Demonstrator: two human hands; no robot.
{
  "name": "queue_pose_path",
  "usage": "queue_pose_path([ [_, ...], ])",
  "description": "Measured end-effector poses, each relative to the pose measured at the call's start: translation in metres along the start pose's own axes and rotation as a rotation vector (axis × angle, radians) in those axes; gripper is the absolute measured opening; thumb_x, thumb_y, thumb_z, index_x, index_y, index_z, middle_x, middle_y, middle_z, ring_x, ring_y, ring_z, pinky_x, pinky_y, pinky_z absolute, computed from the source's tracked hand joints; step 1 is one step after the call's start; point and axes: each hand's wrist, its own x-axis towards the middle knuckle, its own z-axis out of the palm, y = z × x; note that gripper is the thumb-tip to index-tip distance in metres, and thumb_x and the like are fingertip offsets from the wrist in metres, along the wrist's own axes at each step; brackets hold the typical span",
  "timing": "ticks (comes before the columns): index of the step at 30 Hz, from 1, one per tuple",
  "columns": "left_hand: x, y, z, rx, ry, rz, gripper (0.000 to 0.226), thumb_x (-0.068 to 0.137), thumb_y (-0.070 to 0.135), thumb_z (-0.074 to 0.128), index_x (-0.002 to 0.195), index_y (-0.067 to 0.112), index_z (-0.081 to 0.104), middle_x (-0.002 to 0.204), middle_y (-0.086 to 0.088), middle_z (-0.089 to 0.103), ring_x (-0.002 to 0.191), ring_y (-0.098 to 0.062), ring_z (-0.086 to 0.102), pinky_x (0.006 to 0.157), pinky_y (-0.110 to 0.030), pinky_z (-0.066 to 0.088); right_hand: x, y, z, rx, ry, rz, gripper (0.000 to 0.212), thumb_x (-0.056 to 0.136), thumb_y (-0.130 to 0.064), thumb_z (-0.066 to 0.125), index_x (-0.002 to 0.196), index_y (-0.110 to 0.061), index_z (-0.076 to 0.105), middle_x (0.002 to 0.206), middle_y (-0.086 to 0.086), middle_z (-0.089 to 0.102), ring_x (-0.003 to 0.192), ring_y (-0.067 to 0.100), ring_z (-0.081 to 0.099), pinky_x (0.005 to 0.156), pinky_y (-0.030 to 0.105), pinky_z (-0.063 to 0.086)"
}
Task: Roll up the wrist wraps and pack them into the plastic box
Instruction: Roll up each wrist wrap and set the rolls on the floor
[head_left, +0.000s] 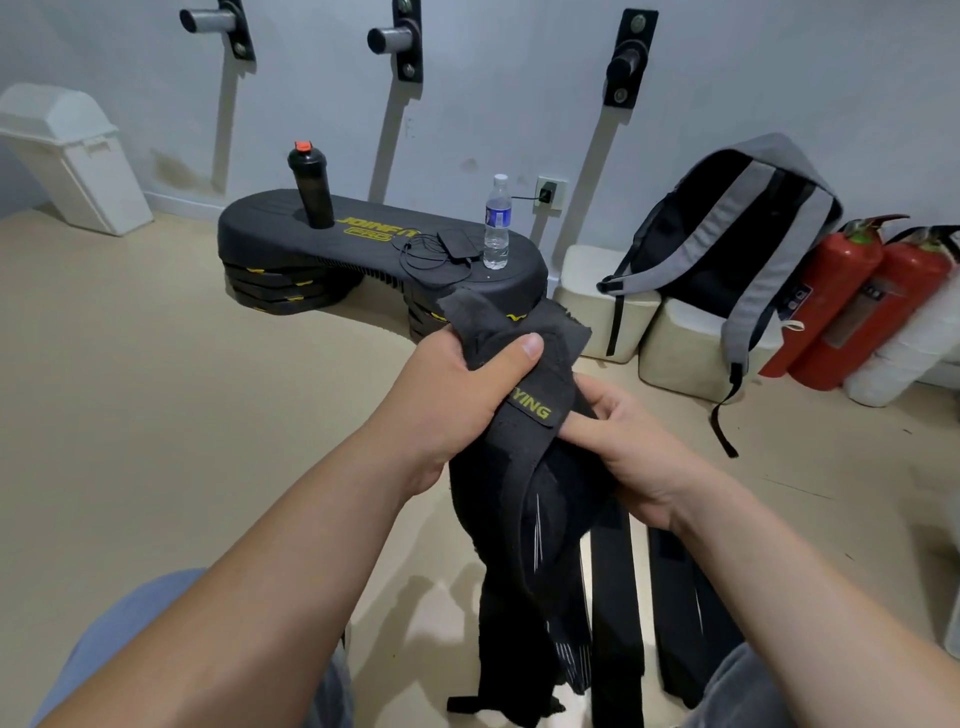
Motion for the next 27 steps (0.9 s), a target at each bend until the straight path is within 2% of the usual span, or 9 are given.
queue_pose_path([
  [3, 0.001, -0.003, -0.003, 0.127, 0.037, -0.037, 0.021, 0.100, 0.038, 0.072, 0.112, 0.021, 0.075, 0.103, 0.007, 0.082, 0.097, -0.009, 0.078, 0.088, -0.034, 0.062, 0.002, 0.001, 0.000, -0.011, -0.010, -0.017, 0.030, 0.082, -0.019, 0.086, 0.110, -0.013, 0.079, 0.116, 0.018, 0.078, 0.107, 0.031, 0.076, 0.093, 0.041, 0.060],
  [8, 0.001, -0.004, -0.004, 0.197, -0.048, -0.157, 0.026, 0.097, 0.041, 0.073, 0.119, 0.028, 0.068, 0.100, 0.010, 0.081, 0.089, -0.004, 0.078, 0.073, -0.020, 0.060, 0.009, 0.002, -0.002, -0.067, 0.108, -0.073, 0.025, 0.090, -0.006, 0.077, 0.115, -0.010, 0.077, 0.114, 0.017, 0.079, 0.108, 0.034, 0.076, 0.094, 0.045, 0.061],
  [12, 0.005, -0.007, -0.010, 0.311, -0.150, -0.250, 0.029, 0.091, 0.032, 0.082, 0.112, 0.015, 0.072, 0.095, -0.001, 0.083, 0.085, -0.016, 0.080, 0.082, -0.034, 0.065, 0.013, -0.001, -0.009, -0.128, 0.306, -0.108, 0.025, 0.089, 0.005, 0.073, 0.105, -0.014, 0.078, 0.099, 0.006, 0.082, 0.093, 0.021, 0.078, 0.076, 0.031, 0.063],
  [14, 0.006, -0.007, -0.011, 0.355, -0.105, -0.223, 0.020, 0.093, 0.029, 0.080, 0.096, 0.011, 0.073, 0.081, 0.000, 0.079, 0.070, -0.014, 0.075, 0.065, -0.027, 0.060, 0.017, -0.001, -0.018, -0.135, 0.416, -0.090, 0.023, 0.090, 0.004, 0.070, 0.099, -0.016, 0.078, 0.094, 0.007, 0.082, 0.090, 0.024, 0.078, 0.074, 0.034, 0.063],
  [16, 0.007, -0.005, -0.011, 0.382, -0.002, -0.168, 0.023, 0.097, 0.028, 0.074, 0.088, 0.007, 0.070, 0.070, 0.000, 0.071, 0.060, -0.014, 0.065, 0.055, -0.025, 0.050, 0.019, -0.001, -0.025, -0.085, 0.475, -0.048, 0.016, 0.095, -0.004, 0.069, 0.095, -0.018, 0.078, 0.093, 0.008, 0.081, 0.088, 0.027, 0.078, 0.077, 0.038, 0.061],
  [18, 0.008, -0.003, -0.011, 0.370, 0.101, -0.113, 0.024, 0.099, 0.028, 0.070, 0.089, 0.007, 0.068, 0.073, -0.002, 0.068, 0.064, -0.016, 0.061, 0.059, -0.028, 0.047, 0.020, -0.001, -0.030, -0.015, 0.531, 0.009, 0.008, 0.100, -0.019, 0.070, 0.098, -0.017, 0.077, 0.095, 0.008, 0.082, 0.088, 0.026, 0.078, 0.078, 0.039, 0.061],
  [21, 0.010, 0.000, -0.012, 0.301, 0.214, -0.078, 0.020, 0.101, 0.028, 0.067, 0.094, 0.010, 0.070, 0.088, -0.008, 0.076, 0.077, -0.023, 0.067, 0.070, -0.034, 0.050, 0.021, 0.000, -0.029, 0.006, 0.562, 0.029, 0.020, 0.103, -0.031, 0.067, 0.097, -0.013, 0.073, 0.088, 0.003, 0.079, 0.083, 0.023, 0.074, 0.078, 0.038, 0.061],
  [24, 0.007, 0.001, -0.007, 0.233, 0.160, -0.095, 0.017, 0.104, 0.029, 0.064, 0.100, 0.015, 0.073, 0.100, -0.008, 0.079, 0.092, -0.025, 0.074, 0.080, -0.038, 0.057, 0.020, -0.001, -0.024, 0.022, 0.502, 0.020, 0.021, 0.105, -0.033, 0.064, 0.104, -0.015, 0.075, 0.095, 0.003, 0.082, 0.088, 0.021, 0.078, 0.075, 0.033, 0.061],
  [27, 0.006, 0.003, -0.004, 0.185, 0.089, -0.138, 0.021, 0.104, 0.029, 0.060, 0.104, 0.012, 0.072, 0.095, -0.002, 0.078, 0.086, -0.019, 0.071, 0.078, -0.037, 0.054, 0.018, -0.003, -0.019, 0.042, 0.465, -0.011, 0.019, 0.106, -0.032, 0.063, 0.115, -0.020, 0.075, 0.105, 0.002, 0.082, 0.098, 0.018, 0.079, 0.072, 0.026, 0.062],
])
